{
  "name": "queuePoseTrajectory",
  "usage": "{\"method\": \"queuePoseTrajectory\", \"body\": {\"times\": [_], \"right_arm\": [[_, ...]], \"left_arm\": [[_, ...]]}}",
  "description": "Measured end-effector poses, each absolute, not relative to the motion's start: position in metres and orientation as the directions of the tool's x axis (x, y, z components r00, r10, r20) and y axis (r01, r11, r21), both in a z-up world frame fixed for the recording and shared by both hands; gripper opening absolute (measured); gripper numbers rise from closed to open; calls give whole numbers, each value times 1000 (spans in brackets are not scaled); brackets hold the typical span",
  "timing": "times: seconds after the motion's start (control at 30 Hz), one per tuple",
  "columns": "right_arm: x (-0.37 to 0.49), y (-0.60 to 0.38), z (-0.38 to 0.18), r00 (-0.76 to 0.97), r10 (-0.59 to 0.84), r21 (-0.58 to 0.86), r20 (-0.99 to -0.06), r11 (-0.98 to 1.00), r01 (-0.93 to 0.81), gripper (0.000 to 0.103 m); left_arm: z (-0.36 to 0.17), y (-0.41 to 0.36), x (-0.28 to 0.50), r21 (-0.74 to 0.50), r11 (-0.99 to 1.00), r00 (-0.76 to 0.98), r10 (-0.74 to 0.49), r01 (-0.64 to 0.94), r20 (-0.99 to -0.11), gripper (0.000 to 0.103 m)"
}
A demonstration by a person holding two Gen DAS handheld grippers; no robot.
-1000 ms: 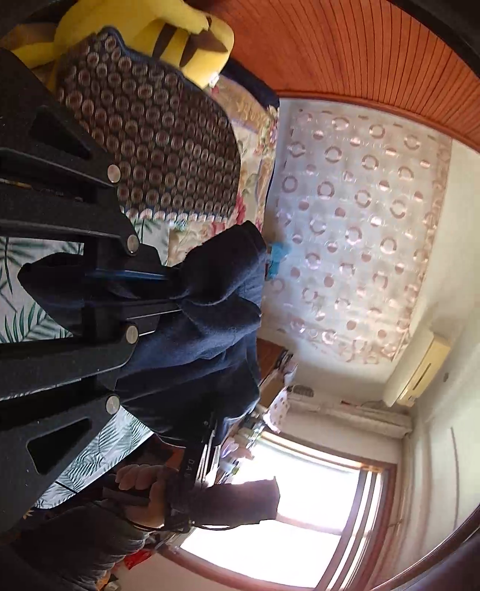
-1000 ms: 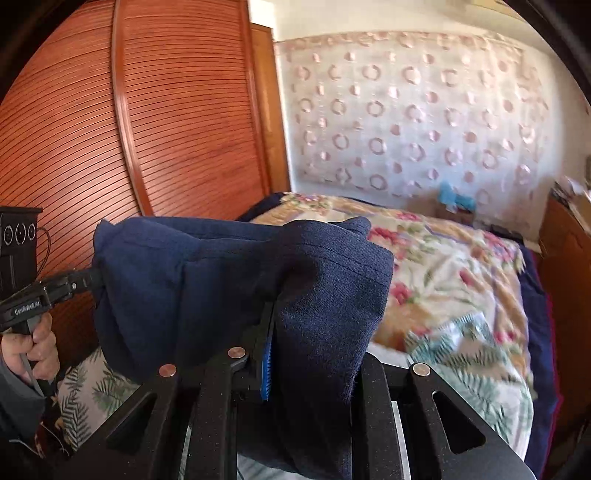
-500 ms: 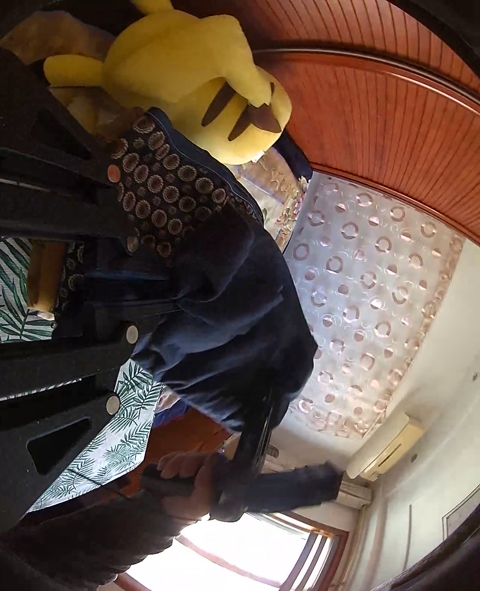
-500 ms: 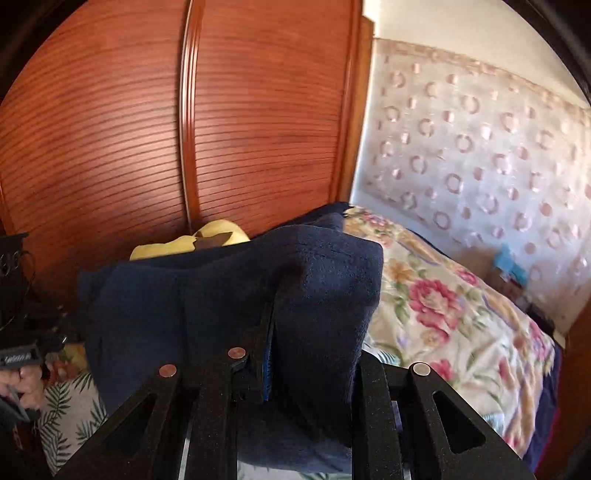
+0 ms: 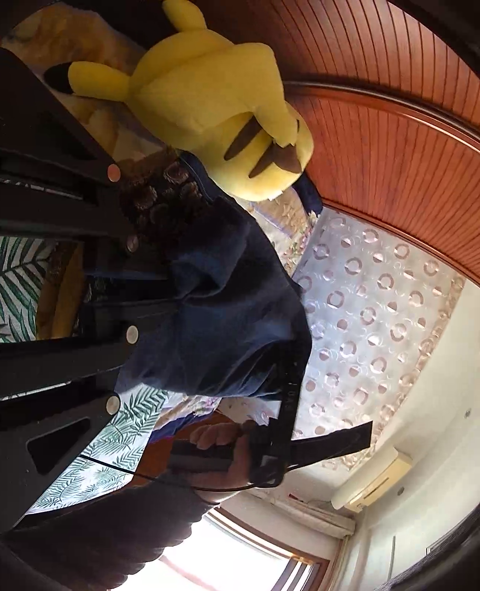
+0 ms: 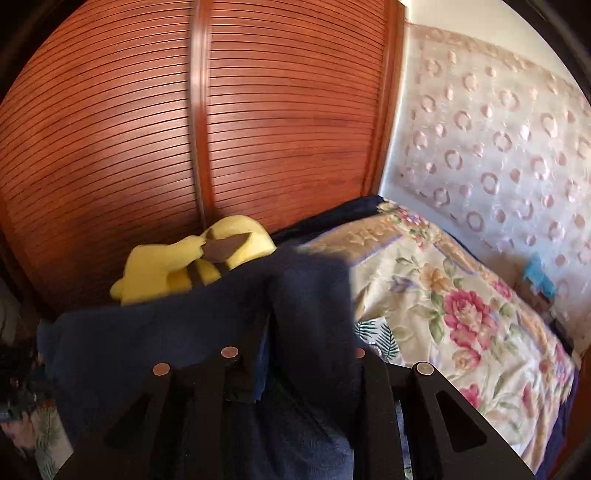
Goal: Fold small clothes
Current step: 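Carry the folded shirt with both tools onto the clothes stack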
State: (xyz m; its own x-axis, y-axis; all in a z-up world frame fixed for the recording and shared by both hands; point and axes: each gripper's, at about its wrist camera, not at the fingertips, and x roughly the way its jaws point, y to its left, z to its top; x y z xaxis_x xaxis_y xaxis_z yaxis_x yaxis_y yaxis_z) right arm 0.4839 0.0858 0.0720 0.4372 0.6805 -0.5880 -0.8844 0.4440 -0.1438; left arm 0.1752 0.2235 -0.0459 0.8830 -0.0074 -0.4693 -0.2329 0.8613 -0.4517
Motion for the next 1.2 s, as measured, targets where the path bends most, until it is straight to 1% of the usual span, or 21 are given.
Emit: {"method": "queuePoseTrajectory", "body": {"times": [0.03, 0.1, 0.13, 0.17, 0.2, 0.27, 0.33, 0.53, 0.67, 0.73, 0.8, 0.9, 0.93, 1.0, 1.03, 1.07, 1.13, 1.17, 1.2], "right_arm": [[493, 86, 71, 454, 666, -133, -592, 475, -870, 31], [504, 87, 73, 489, 649, -118, -583, 527, -841, 33], [504, 81, 76, 510, 654, -127, -559, 540, -832, 33], [502, 76, 79, 536, 654, -147, -534, 552, -821, 36], [501, 70, 82, 561, 651, -159, -511, 570, -806, 41], [497, 58, 85, 557, 667, -147, -495, 567, -810, 44], [494, 52, 80, 536, 672, -154, -511, 542, -826, 45], [507, 66, 63, 559, 616, -191, -554, 560, -806, 45], [521, 92, 64, 638, 531, -244, -558, 629, -738, 45], [524, 99, 66, 676, 487, -259, -553, 671, -695, 45], [520, 96, 72, 659, 533, -211, -531, 669, -712, 45], [500, 90, 72, 597, 602, -163, -531, 619, -769, 45], [490, 89, 70, 576, 619, -162, -534, 594, -788, 45], [479, 88, 63, 543, 634, -159, -550, 559, -814, 45], [475, 89, 58, 528, 636, -159, -563, 544, -824, 45], [476, 90, 53, 522, 629, -161, -577, 539, -827, 45], [479, 94, 38, 516, 607, -162, -605, 540, -826, 45], [483, 97, 31, 515, 597, -158, -615, 547, -822, 48], [487, 99, 25, 512, 590, -150, -625, 553, -820, 49]], "left_arm": [[-48, 224, 175, -451, 858, 880, 1, -244, -474, 9], [-51, 226, 173, -460, 851, 878, 5, -255, -479, 9], [-53, 227, 173, -463, 848, 877, 5, -259, -480, 9], [-54, 228, 174, -464, 846, 877, 7, -262, -481, 9], [-56, 227, 175, -459, 847, 873, 11, -267, -487, 9], [-58, 228, 176, -457, 847, 871, 13, -270, -491, 9], [-59, 228, 176, -455, 848, 870, 15, -272, -492, 9], [-62, 226, 175, -447, 848, 858, 19, -286, -513, 9], [-63, 225, 175, -439, 848, 849, 23, -296, -528, 10], [-62, 226, 174, -432, 852, 848, 27, -297, -530, 12], [-60, 225, 174, -409, 863, 847, 41, -298, -530, 18], [-53, 225, 172, -361, 882, 848, 77, -303, -525, 36], [-51, 225, 171, -349, 886, 851, 90, -306, -517, 44], [-43, 226, 167, -311, 898, 855, 122, -311, -504, 54], [-40, 225, 166, -294, 905, 858, 131, -309, -497, 71], [-37, 225, 165, -277, 911, 859, 140, -306, -492, 83], [-28, 221, 162, -208, 925, 860, 190, -319, -474, 86], [-24, 220, 161, -184, 927, 858, 210, -327, -468, 89], [-21, 220, 159, -167, 928, 859, 224, -332, -461, 89]]}}
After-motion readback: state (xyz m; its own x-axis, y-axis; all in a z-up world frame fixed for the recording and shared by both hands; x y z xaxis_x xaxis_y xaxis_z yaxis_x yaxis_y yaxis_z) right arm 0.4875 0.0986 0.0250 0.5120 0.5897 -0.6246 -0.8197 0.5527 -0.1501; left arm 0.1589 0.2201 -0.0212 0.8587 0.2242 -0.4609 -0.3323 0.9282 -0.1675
